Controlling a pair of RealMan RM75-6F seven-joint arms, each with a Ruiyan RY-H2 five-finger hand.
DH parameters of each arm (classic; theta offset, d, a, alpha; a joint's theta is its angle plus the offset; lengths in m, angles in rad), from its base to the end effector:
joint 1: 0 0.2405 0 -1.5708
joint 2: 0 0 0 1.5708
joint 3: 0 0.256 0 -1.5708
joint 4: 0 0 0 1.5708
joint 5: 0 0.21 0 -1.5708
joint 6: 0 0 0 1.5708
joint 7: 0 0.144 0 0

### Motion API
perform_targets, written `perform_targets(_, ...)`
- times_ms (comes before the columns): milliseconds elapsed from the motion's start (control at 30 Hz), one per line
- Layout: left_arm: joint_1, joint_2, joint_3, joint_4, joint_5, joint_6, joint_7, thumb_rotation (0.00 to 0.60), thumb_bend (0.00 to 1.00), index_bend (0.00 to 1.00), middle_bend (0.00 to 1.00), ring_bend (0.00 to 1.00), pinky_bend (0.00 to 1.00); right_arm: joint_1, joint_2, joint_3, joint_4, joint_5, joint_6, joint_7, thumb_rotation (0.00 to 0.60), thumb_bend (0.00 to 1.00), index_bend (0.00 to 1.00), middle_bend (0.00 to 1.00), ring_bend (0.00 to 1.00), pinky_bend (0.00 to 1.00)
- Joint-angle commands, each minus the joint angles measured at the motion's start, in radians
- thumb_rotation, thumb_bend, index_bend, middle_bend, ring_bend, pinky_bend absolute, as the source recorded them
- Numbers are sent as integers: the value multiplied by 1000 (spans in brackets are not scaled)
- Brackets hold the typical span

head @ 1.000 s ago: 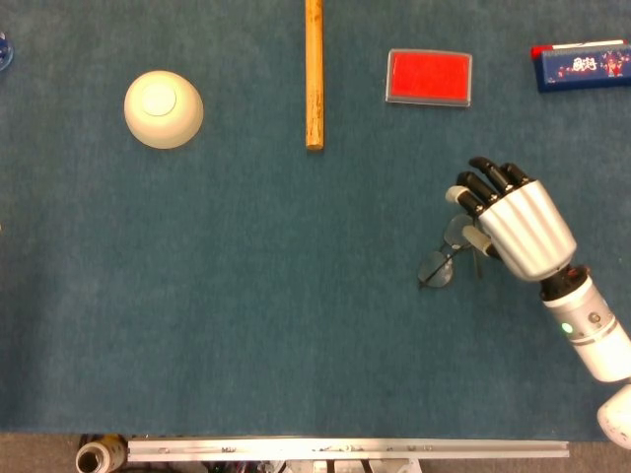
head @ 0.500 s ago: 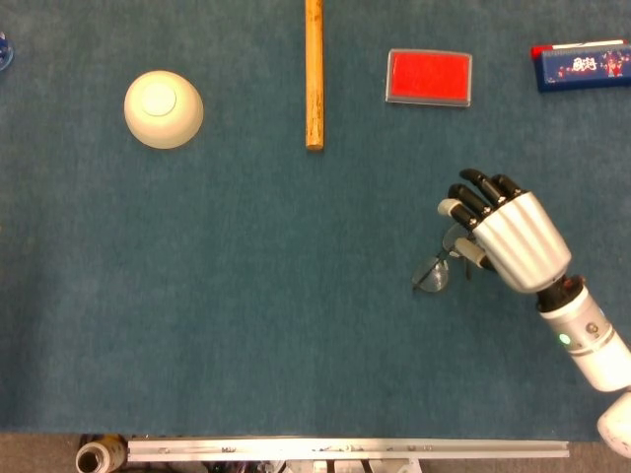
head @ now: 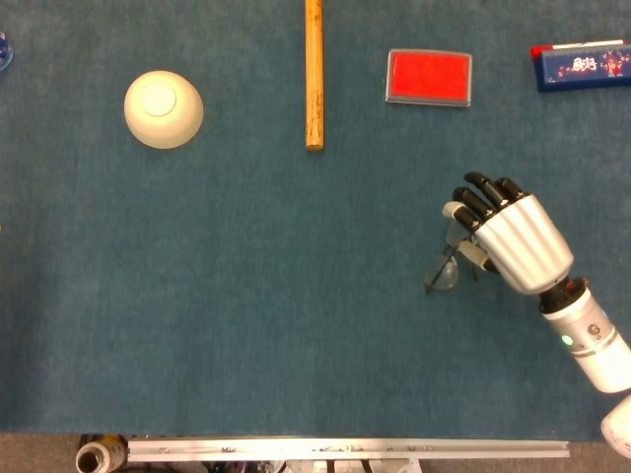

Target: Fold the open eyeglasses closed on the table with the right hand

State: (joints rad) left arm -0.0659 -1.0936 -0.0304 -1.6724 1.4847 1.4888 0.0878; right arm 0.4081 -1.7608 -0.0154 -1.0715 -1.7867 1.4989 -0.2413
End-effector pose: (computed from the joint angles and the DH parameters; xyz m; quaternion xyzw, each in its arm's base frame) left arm -0.3077 0.1703 0.1602 -0.6004 -0.3854 -0.3606 0.6008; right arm -0.2106 -0.2404 -0.0292 0.7401 -0.1623 0.4734 0.4492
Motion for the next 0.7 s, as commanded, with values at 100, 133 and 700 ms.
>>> perform_targets(100, 0, 0, 0, 0, 1, 1, 1, 600, 445, 414, 337, 146, 319, -2, -11, 1, 27, 11, -11, 15, 600, 38, 456, 459, 281, 474)
perform_targets(133, 0, 0, 0, 0, 1, 1, 1, 600, 444, 414, 337, 146, 319, -2, -13, 1, 34, 13, -12, 18, 600, 37, 456, 459, 281, 474)
perform_targets(700, 0, -2, 2, 1, 2, 0, 5, 600, 445, 415, 337, 146, 319, 0, -1, -4, -7, -12, 22, 31, 600, 37, 456, 459, 281, 474)
